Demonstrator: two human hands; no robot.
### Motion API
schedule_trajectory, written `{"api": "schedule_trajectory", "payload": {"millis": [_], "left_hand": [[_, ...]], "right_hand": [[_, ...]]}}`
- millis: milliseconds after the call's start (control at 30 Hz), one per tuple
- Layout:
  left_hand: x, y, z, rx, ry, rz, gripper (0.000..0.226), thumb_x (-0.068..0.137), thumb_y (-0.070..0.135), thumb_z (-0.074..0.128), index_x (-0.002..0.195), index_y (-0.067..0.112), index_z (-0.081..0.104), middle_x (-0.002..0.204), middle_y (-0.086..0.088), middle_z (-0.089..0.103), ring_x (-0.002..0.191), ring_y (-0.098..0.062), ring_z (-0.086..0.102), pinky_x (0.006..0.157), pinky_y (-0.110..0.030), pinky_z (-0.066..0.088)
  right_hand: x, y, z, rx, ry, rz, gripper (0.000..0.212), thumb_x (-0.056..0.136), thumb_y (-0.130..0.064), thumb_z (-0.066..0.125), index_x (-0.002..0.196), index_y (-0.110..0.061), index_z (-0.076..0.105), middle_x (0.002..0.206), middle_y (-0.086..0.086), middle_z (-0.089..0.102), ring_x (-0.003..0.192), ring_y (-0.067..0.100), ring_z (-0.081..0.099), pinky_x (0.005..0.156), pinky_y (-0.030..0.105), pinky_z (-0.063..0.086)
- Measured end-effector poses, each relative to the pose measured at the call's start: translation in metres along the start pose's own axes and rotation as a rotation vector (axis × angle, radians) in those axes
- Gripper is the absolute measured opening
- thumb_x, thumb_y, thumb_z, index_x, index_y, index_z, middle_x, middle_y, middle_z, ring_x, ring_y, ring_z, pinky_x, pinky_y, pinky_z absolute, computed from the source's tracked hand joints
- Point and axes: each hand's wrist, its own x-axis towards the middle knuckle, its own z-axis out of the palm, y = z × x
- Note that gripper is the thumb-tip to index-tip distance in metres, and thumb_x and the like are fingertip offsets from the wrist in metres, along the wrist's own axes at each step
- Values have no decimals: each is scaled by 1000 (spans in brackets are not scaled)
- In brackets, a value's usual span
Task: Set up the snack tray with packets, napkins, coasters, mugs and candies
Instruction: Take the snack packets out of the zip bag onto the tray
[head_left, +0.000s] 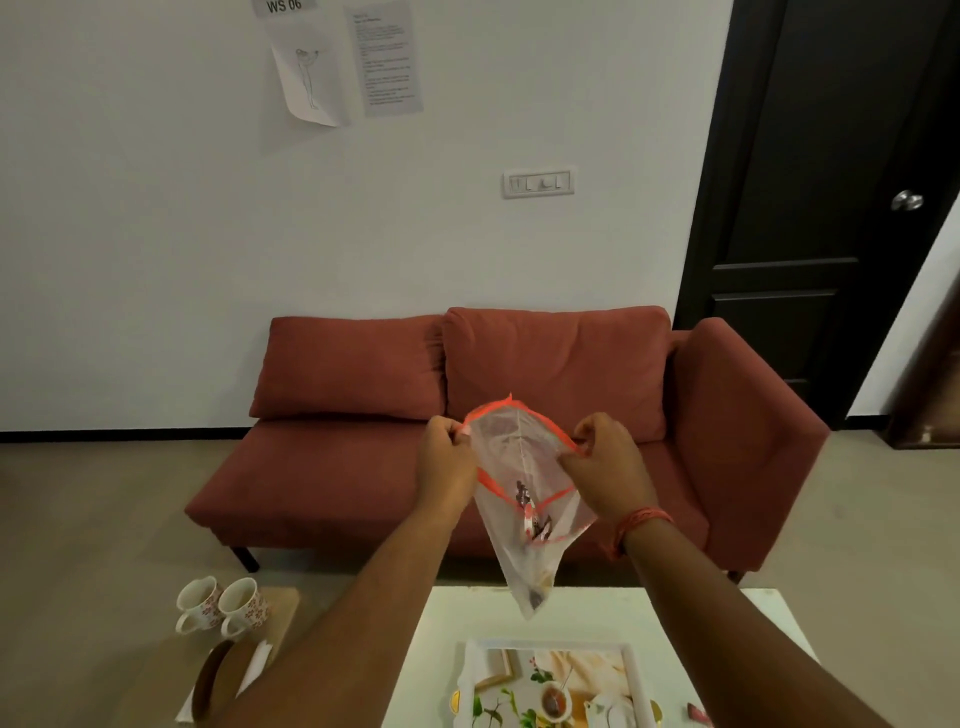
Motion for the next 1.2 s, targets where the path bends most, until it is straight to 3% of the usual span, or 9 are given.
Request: {"api": "schedule_trajectory", "payload": {"millis": [133, 233, 367, 433, 567, 700, 867, 1000, 1200], "left_hand": [[-9, 2, 8, 49, -144, 74, 9, 94, 19, 52, 86, 15, 54, 82, -6, 60, 72, -17, 53, 63, -36, 45], [-17, 6, 11, 60, -241, 121, 12, 88, 13, 44, 79, 10, 50, 72, -9, 50, 68, -18, 45, 63, -37, 41], [-17, 1, 11, 46, -212, 37, 22, 93, 4, 45, 74, 14, 52, 69, -4, 52, 66, -16, 45, 63, -34, 40], [-19, -1, 5, 44, -216, 6, 13, 93, 8, 53, 85, 15, 59, 77, -2, 61, 70, -14, 54, 66, -34, 47], [-25, 3, 0, -12, -261, -19, 11, 95, 11, 52, 91, 16, 61, 85, -1, 65, 80, -19, 62, 78, -37, 55], [-33, 10, -2, -182, -304, -144, 19, 100, 12, 46, 97, 11, 65, 93, -8, 69, 85, -21, 67, 76, -33, 55], [-29, 4, -2, -161, -292, -125, 10, 96, 14, 57, 92, 10, 66, 74, -4, 66, 67, -14, 57, 63, -28, 49], [-23, 2, -7, -131, -197, -101, 12, 97, 18, 57, 91, 9, 65, 69, 0, 60, 61, -10, 51, 59, -24, 46], [-23, 8, -3, -79, -172, 8, 12, 96, 19, 58, 94, 10, 65, 81, -2, 65, 69, -12, 56, 64, -27, 48]], "right_hand": [[-26, -32, 1, -144, 228, -547, 30, 82, -11, 70, 110, -13, 61, 112, 6, 54, 99, 20, 50, 86, 30, 47], [-38, -47, 13, -278, 54, -868, 23, 82, 2, 63, 99, -13, 62, 101, 5, 59, 87, 16, 50, 76, 28, 50], [-31, -30, 22, -385, -286, -619, 32, 85, 6, 50, 110, -13, 55, 115, 6, 58, 88, 14, 48, 71, 24, 35], [-29, -21, 27, -529, -349, -593, 37, 84, 4, 51, 117, -12, 52, 123, 8, 55, 99, 24, 56, 71, 31, 43], [-37, -23, 30, -403, -6, -795, 46, 81, 4, 57, 122, -17, 57, 121, 5, 58, 105, 22, 54, 87, 34, 54], [-31, -21, 29, -564, -2, -864, 52, 83, -5, 62, 131, -23, 54, 136, 2, 56, 129, 23, 49, 115, 49, 30], [-28, -13, 16, -477, 50, -959, 16, 91, -17, 59, 104, -21, 67, 95, -3, 66, 88, 15, 63, 114, 50, 34], [-34, -12, -11, -496, -352, -1109, 27, 95, -40, 49, 99, -21, 69, 91, -4, 67, 82, 16, 60, 91, 34, 48], [-32, -6, -14, -818, -747, -890, 66, 100, -56, 11, 117, -25, 67, 99, 4, 73, 82, 23, 65, 72, 33, 49]]}}
